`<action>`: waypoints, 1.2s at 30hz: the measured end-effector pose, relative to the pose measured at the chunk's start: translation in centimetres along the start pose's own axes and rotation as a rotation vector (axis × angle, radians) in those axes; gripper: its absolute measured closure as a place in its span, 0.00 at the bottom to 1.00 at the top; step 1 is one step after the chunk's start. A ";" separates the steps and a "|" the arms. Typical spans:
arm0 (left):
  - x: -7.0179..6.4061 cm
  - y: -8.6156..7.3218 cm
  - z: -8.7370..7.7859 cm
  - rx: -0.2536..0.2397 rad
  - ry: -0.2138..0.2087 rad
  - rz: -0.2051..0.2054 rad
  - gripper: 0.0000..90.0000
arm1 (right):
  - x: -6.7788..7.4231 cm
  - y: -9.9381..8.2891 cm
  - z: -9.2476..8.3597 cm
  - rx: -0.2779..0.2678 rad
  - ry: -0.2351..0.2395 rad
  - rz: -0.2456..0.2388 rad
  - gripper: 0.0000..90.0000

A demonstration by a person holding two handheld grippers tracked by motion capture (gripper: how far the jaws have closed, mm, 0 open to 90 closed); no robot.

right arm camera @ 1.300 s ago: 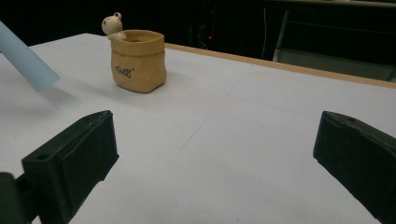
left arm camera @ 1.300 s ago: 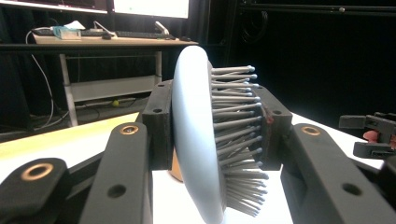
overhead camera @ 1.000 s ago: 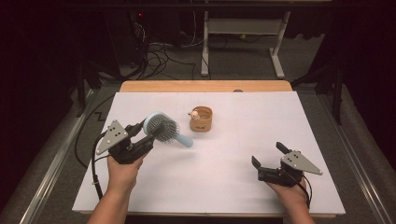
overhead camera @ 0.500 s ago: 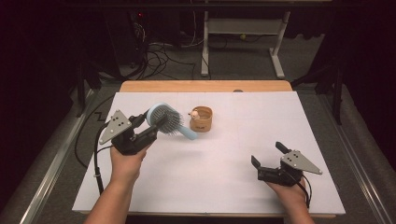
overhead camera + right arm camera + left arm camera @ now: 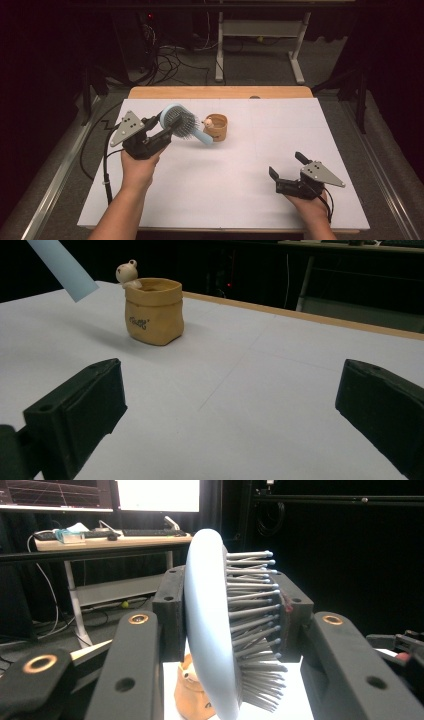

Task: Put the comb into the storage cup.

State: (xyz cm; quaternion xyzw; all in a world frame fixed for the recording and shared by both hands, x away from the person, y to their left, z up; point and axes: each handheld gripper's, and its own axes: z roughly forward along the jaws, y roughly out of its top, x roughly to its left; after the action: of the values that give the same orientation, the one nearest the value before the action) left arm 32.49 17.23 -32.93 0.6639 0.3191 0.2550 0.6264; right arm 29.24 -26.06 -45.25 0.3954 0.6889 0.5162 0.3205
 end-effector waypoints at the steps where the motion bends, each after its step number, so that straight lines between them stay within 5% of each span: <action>1: 0.0 0.1 0.1 -0.001 0.000 0.004 0.65 | 0.0 0.0 0.0 -0.001 0.001 0.000 0.01; 21: -0.2 2.8 2.8 -0.012 -0.001 0.026 0.65 | 0.2 0.1 -0.1 -0.005 0.003 -0.005 0.01; 36: 1.0 4.3 5.0 -0.010 0.017 0.011 0.65 | 0.1 0.1 -0.2 -0.009 0.000 -0.005 0.01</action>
State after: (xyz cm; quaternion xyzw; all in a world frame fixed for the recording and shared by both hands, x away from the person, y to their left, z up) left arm 37.32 14.60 -29.15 0.6602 0.3194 0.2656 0.6258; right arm 29.08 -26.07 -45.07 0.3920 0.6875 0.5186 0.3236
